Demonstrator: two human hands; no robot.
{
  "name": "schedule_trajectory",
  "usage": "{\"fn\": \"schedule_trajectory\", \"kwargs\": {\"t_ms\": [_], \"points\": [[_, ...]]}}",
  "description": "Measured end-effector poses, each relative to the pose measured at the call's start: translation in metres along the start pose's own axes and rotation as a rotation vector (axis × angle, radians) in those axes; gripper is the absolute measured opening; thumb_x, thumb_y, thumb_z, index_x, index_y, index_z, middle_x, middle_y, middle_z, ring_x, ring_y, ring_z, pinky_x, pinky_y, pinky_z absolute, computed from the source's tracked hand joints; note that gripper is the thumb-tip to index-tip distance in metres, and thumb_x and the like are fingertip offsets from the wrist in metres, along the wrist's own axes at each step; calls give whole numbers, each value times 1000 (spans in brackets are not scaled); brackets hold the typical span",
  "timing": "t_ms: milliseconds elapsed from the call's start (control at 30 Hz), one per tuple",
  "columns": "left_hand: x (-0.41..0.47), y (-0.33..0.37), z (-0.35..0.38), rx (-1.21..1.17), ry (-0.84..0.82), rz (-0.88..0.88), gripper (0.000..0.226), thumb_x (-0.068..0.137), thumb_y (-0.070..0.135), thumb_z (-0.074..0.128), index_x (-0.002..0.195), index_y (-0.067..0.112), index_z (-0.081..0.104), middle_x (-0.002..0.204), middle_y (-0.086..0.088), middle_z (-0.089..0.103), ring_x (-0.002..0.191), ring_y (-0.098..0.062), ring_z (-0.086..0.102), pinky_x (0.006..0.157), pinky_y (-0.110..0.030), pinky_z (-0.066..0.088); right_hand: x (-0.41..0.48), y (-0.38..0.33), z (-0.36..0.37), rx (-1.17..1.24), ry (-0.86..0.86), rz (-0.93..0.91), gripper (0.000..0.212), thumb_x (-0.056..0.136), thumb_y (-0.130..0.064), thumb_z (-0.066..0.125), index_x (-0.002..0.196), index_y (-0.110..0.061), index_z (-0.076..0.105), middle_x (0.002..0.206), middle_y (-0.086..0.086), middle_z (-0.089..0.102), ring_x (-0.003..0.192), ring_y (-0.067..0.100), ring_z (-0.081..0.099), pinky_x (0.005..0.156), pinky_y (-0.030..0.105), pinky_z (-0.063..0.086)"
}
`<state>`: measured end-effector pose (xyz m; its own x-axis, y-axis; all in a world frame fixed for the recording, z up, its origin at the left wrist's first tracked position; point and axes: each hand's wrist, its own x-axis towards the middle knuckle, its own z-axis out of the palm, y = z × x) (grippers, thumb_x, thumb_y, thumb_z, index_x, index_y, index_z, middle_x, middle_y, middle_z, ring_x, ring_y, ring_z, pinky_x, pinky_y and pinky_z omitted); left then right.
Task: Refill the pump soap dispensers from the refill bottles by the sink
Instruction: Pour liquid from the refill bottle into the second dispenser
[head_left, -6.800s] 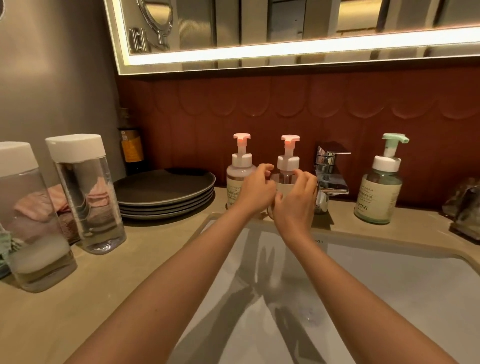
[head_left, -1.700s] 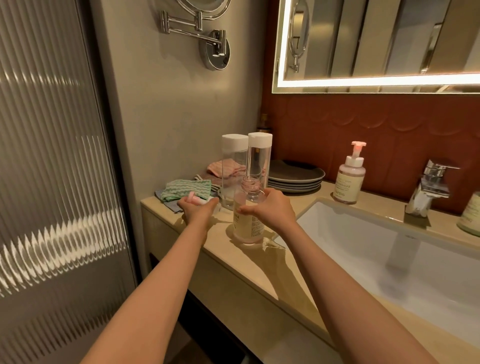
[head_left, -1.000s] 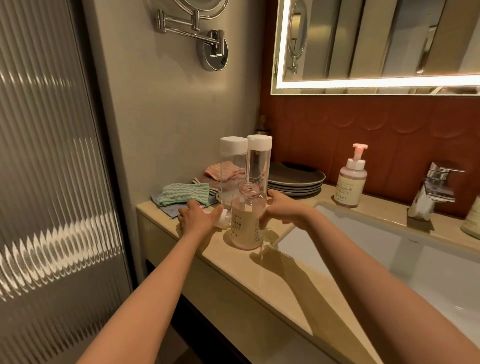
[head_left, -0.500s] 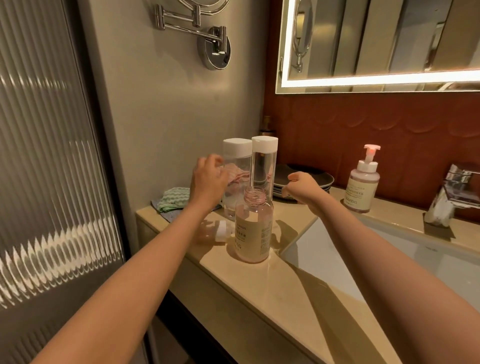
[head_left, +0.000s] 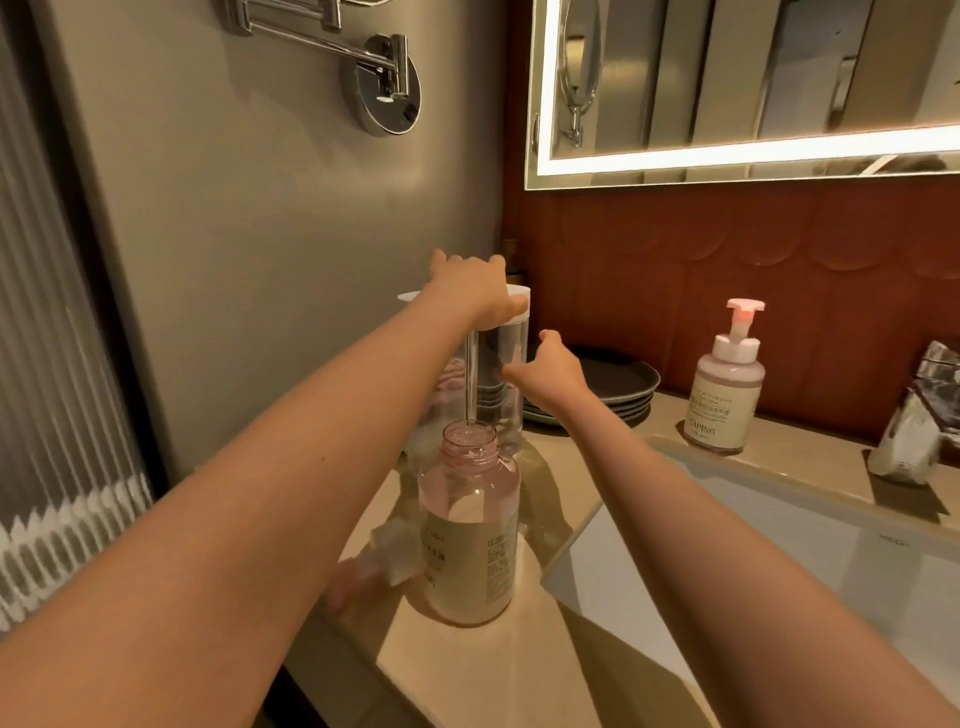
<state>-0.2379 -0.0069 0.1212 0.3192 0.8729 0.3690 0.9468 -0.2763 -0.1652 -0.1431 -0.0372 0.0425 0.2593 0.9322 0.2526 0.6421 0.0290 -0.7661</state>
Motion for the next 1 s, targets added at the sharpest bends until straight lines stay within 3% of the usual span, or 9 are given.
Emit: {"fn": "schedule_trajectory", "kwargs": {"t_ms": [100,200,300,400,667,833,900,1000], "points": [[12,3,3,12,-47,-40,60,95,52,32,139,12,31,136,-14,47,128,-34,41,112,-52,10,11,3,11,7,-19,2,80,87,-28,67,146,-3,20,144,14,39,131,29,40,100,37,39],[21,5,3,-17,-48,-59,63,92,56,41,135,11,37,134,-12,49,125,-32,44,109,-50,20,18,7,19,34,-40,-9,74,85,-32,69,140,-4,28,136,14,46,124,29,47,96,37,42],[24,3,3,-120,-32,-44,61,86,56,51,126,9,45,122,-11,54,103,-26,51,84,-38,40,22,12,26,63,26,-14,64,84,-30,70,132,-5,35,129,13,52,117,28,52,91,37,46],[20,3,4,-239,-3,-16,59,85,51,58,124,8,47,118,-10,56,92,-23,49,72,-31,38,22,16,25,86,90,-26,59,82,-28,73,125,-6,40,122,12,55,110,26,56,88,36,50],[2,12,-21,-384,83,58,61,84,47,61,128,7,46,126,-11,53,112,-26,52,77,-28,38,5,9,-5,111,177,-64,58,76,-34,77,118,-8,46,115,9,58,104,23,57,84,35,51],[-20,20,-48,-425,110,102,62,83,49,61,127,7,47,125,-11,54,101,-21,52,74,-27,38,-23,0,-34,93,202,-102,57,75,-34,78,116,-9,47,112,7,58,96,16,55,75,27,48],[-29,24,-56,-434,113,119,62,83,49,61,127,6,48,123,-10,55,94,-19,49,66,-23,38,-37,-1,-44,80,204,-105,58,74,-35,79,116,-9,47,112,6,58,96,16,56,75,27,49],[-49,29,-67,-429,107,140,65,82,54,60,125,5,52,107,-6,54,90,-16,44,62,-22,35,-65,0,-60,43,205,-110,63,72,-37,80,117,-8,47,110,4,58,97,16,57,75,27,48]]}}
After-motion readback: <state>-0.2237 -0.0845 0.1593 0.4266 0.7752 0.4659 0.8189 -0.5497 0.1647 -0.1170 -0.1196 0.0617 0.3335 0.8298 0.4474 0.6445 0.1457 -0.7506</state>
